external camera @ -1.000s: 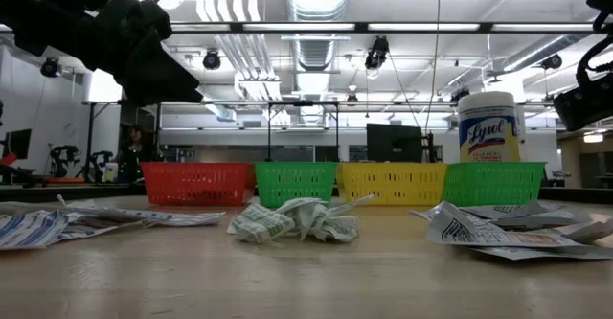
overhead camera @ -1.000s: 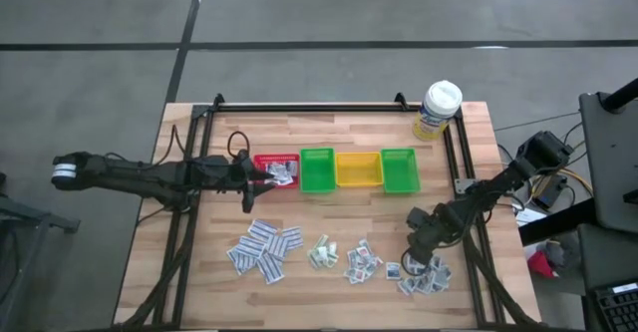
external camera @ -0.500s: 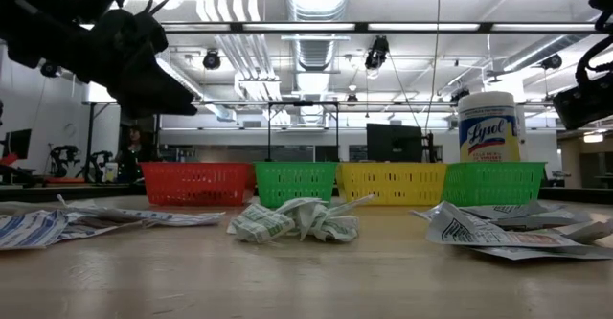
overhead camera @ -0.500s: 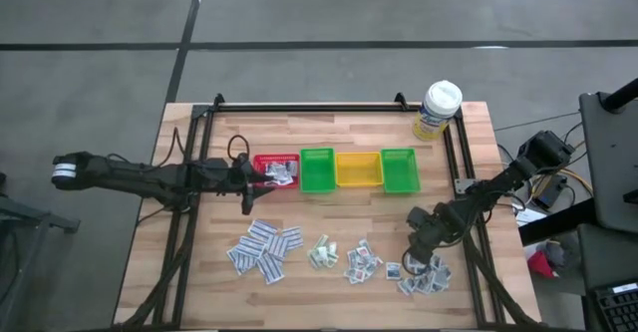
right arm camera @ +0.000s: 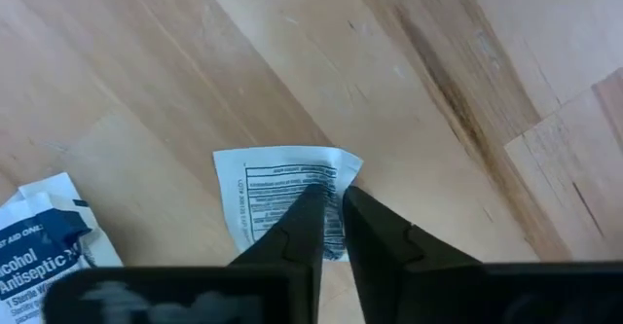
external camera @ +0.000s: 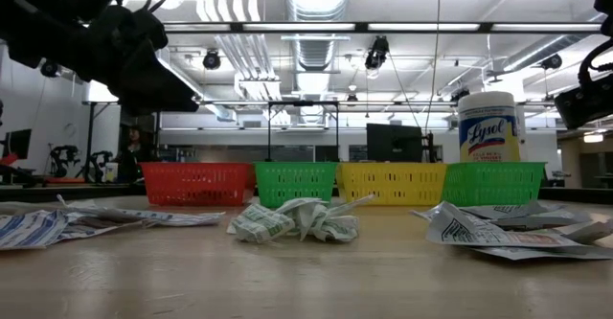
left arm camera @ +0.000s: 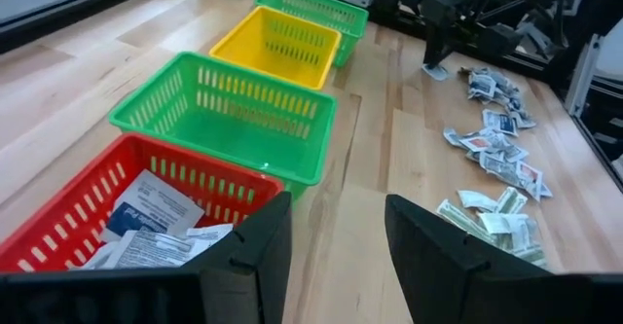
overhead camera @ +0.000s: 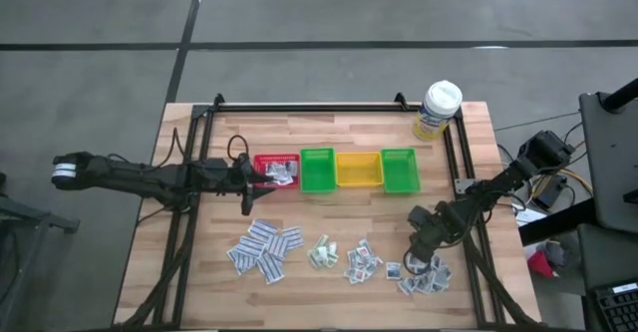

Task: Pick & Place First Aid Supplies
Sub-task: Put the alcohol pad into the red basket

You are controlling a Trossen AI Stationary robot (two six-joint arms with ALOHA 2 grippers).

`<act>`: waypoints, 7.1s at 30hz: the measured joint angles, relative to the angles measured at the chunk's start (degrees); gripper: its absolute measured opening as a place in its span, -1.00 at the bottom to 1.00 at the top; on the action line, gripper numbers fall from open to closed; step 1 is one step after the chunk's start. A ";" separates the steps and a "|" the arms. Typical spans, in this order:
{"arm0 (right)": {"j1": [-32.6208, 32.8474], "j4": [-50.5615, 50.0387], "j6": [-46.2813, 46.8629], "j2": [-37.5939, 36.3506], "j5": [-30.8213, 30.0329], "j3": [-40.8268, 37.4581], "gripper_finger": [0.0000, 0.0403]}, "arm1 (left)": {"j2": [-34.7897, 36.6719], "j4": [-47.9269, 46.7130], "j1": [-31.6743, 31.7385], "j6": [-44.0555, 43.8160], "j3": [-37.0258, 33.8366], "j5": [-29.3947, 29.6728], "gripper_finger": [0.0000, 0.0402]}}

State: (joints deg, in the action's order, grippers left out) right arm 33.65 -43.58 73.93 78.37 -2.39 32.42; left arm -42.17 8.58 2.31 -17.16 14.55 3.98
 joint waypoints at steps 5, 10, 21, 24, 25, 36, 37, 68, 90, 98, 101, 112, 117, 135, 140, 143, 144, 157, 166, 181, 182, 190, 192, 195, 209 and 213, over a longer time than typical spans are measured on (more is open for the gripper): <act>0.00 -0.38 -0.22 0.00 -0.37 -0.02 -0.92 | 0.00 0.02 -0.02 0.02 0.00 0.01 -0.21; 0.00 -0.85 -0.63 -0.03 -0.85 -0.02 -0.96 | 0.00 0.02 -0.02 -0.29 0.00 0.01 -0.21; -0.11 -1.02 -2.48 -4.77 -13.59 0.94 -0.96 | 0.00 1.01 -0.24 -0.38 0.00 0.00 -0.21; -0.07 -0.76 -4.97 -6.49 -15.67 1.96 -0.96 | -0.02 1.66 -0.68 -0.40 0.02 -0.08 -0.21; -0.11 0.10 -5.99 -7.11 -16.55 2.38 -0.96 | -0.07 2.09 -0.86 -0.42 0.02 -0.10 -0.21; -0.39 19.45 -23.50 -9.47 -33.71 4.36 -0.96 | -3.47 13.80 -5.11 -0.63 0.02 -0.36 -0.21; -0.44 20.95 -25.24 -9.17 -35.79 4.80 -0.96 | -4.19 15.14 -5.44 -0.64 0.02 -0.36 -0.21; -7.43 33.91 -55.69 25.94 -86.37 36.84 -0.96 | -34.83 47.25 -7.08 11.91 9.88 2.51 -0.21; -7.72 35.46 -58.53 29.71 -84.48 41.36 -0.96 | -41.18 44.41 -6.88 14.69 18.68 5.89 -0.21; -7.69 35.73 -58.55 29.73 -84.39 41.40 -0.96 | -42.56 43.92 -6.57 14.31 21.01 6.55 -0.21; -7.69 35.78 -58.55 29.73 -84.28 41.49 -0.96 | -42.93 43.60 -6.50 14.18 21.64 6.50 -0.21; -7.69 35.83 -58.53 29.73 -83.68 41.51 -0.96 | -43.54 41.40 -6.40 13.84 23.37 6.38 -0.65; -7.78 35.39 -59.65 29.73 -81.68 41.51 -0.96 | -43.50 41.35 -6.40 14.52 23.23 5.91 -0.97; -7.66 32.09 -69.46 28.29 -81.56 41.43 -0.50 | -39.21 27.17 -6.08 9.99 22.56 17.63 -1.00; -7.53 26.15 -65.63 27.71 -81.57 41.40 -0.37 | -35.80 13.57 -6.01 4.98 22.56 25.69 -1.00; -7.25 18.66 -58.76 26.62 -81.47 41.40 -0.33 | -33.17 3.28 -5.51 0.55 22.53 28.81 -1.00; -7.13 14.95 -54.73 26.04 -80.91 41.40 -0.33 | -32.25 0.22 -5.17 -1.10 22.53 29.06 -1.00; -5.45 -28.73 -14.90 20.58 -63.57 41.38 -0.31 | -24.03 -23.31 0.48 -9.54 22.53 21.97 -1.00; -1.47 -35.68 -13.68 19.66 -60.21 40.36 -0.37 | -25.71 -30.44 6.05 -10.84 22.62 10.46 -1.00; 5.59 -38.43 -1.23 10.13 -58.37 32.69 -0.45 | -27.38 -30.48 14.65 -19.35 22.71 2.79 -1.00; 5.92 -38.30 -0.69 9.58 -58.38 32.24 -0.45 | -27.57 -30.45 14.71 -19.37 22.71 2.79 -1.00; 7.84 -37.98 1.61 6.11 -57.25 29.17 -0.40 | -28.55 -30.05 14.73 -19.36 22.69 2.81 -0.87; 8.27 -37.93 2.13 5.87 -57.12 28.96 -0.39 | -28.51 -30.03 14.73 -18.93 22.69 2.83 -0.78; 8.76 -37.93 2.19 5.75 -57.06 28.86 -0.38 | -28.50 -30.07 14.73 -18.85 22.70 2.85 -0.61; 9.27 -37.90 2.43 5.77 -54.25 28.86 -0.44 | -27.31 -39.69 14.86 -17.78 29.60 2.94 -0.15; 9.27 -37.89 2.36 5.76 -54.16 28.86 -0.47 | -26.29 -41.32 14.86 -16.78 32.12 2.94 -0.14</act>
State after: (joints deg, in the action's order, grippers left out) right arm 42.92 -81.47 76.29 84.13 -56.55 61.28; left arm -68.46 -32.74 17.17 -33.95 46.66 6.92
